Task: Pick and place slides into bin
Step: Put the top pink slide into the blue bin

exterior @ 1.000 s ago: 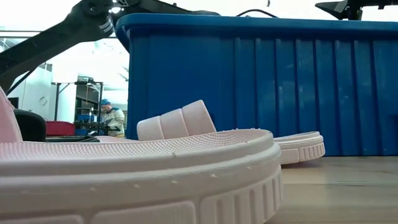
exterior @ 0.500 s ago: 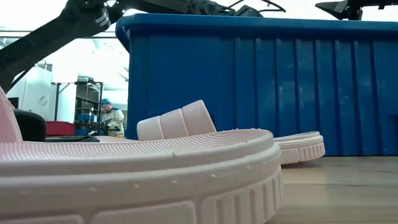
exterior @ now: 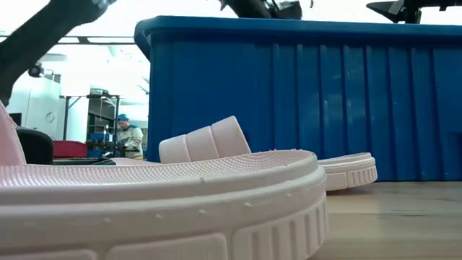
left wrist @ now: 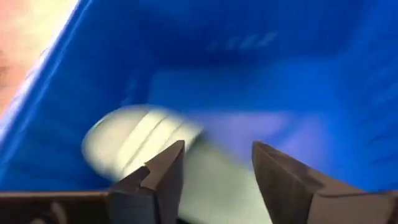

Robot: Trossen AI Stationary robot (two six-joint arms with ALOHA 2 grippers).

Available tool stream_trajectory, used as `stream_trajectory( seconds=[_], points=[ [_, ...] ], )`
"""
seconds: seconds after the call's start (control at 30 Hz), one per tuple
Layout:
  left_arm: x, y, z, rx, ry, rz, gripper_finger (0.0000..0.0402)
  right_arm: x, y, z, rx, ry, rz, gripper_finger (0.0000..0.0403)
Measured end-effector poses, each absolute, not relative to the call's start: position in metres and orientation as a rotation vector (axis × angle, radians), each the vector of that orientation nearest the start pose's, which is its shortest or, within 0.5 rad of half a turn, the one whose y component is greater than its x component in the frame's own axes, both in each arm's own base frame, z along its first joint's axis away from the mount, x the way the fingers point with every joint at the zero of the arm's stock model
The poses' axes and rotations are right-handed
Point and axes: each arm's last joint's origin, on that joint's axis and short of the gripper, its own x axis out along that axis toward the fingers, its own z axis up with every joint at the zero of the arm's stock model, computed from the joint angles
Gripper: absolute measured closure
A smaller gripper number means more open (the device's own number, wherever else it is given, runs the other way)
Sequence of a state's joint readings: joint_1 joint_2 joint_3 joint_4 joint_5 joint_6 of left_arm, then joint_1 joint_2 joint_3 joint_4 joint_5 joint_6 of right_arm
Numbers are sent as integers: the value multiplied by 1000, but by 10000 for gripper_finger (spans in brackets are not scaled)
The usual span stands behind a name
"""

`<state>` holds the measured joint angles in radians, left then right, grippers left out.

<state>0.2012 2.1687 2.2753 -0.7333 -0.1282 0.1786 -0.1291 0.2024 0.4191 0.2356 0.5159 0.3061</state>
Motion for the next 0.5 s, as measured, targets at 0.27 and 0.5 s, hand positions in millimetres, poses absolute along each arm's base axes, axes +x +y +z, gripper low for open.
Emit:
stream_trajectory(
  seconds=[0.27,0.5],
  points=[
    [433,82,431,84,377,97,327,69,-23,308,354,-538,-565,202],
    [378,69,489,74,252,101,394,68,-23,308,347,-528,-543,202]
  ],
)
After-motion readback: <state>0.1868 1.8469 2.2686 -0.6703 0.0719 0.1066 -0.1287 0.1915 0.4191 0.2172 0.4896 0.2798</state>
